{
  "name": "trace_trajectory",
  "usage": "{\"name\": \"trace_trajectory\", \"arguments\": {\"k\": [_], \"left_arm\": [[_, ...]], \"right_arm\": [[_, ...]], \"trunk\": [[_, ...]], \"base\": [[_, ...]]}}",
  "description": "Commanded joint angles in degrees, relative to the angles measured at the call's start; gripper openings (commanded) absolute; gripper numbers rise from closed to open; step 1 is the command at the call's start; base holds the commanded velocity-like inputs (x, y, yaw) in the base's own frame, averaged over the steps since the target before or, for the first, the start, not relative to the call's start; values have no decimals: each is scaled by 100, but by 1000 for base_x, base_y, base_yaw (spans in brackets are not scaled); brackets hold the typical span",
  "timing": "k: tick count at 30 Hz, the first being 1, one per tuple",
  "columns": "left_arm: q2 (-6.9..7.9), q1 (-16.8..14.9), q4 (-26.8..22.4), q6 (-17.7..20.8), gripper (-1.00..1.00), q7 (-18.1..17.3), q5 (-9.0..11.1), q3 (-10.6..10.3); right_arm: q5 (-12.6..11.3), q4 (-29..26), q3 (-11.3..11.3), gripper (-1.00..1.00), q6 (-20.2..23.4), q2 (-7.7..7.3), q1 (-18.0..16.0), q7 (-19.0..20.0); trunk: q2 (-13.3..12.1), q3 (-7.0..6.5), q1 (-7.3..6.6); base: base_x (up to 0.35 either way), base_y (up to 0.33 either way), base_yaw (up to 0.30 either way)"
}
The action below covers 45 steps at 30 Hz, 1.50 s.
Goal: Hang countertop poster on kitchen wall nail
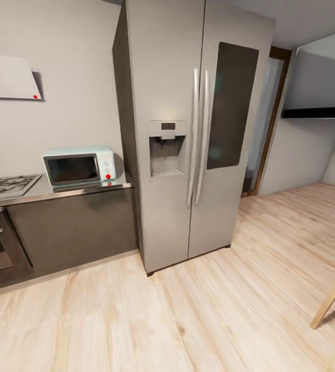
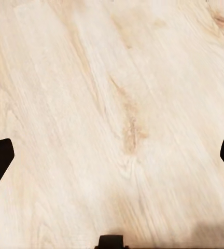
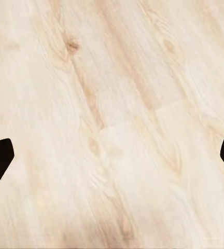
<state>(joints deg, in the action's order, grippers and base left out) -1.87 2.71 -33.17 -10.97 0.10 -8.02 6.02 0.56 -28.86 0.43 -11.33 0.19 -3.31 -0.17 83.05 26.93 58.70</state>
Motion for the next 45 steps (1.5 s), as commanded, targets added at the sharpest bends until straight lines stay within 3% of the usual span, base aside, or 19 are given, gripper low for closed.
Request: {"name": "trace_trajectory", "arguments": {"k": [1, 11, 28, 45], "left_arm": [[-7, 1, -6, -13, 100, 0, -60, 30], [-7, 1, -6, -14, 100, -1, -59, 31], [-7, 1, -6, -19, 100, -2, -59, 31], [-7, 1, -6, -21, 100, -1, -59, 31]], "right_arm": [[5, 3, 3, 100, -18, 2, -3, -1], [10, 84, 9, 100, -25, 7, -3, -9], [14, 143, 12, 100, -27, 14, -7, -15], [5, 144, 9, 100, -32, 16, -10, -17]], "trunk": [[2, 5, 3], [2, 5, 3], [2, 5, 3], [2, 5, 3]], "base": [[212, 190, 133], [85, 230, 242], [1, 16, 287], [-259, 0, 194]]}}
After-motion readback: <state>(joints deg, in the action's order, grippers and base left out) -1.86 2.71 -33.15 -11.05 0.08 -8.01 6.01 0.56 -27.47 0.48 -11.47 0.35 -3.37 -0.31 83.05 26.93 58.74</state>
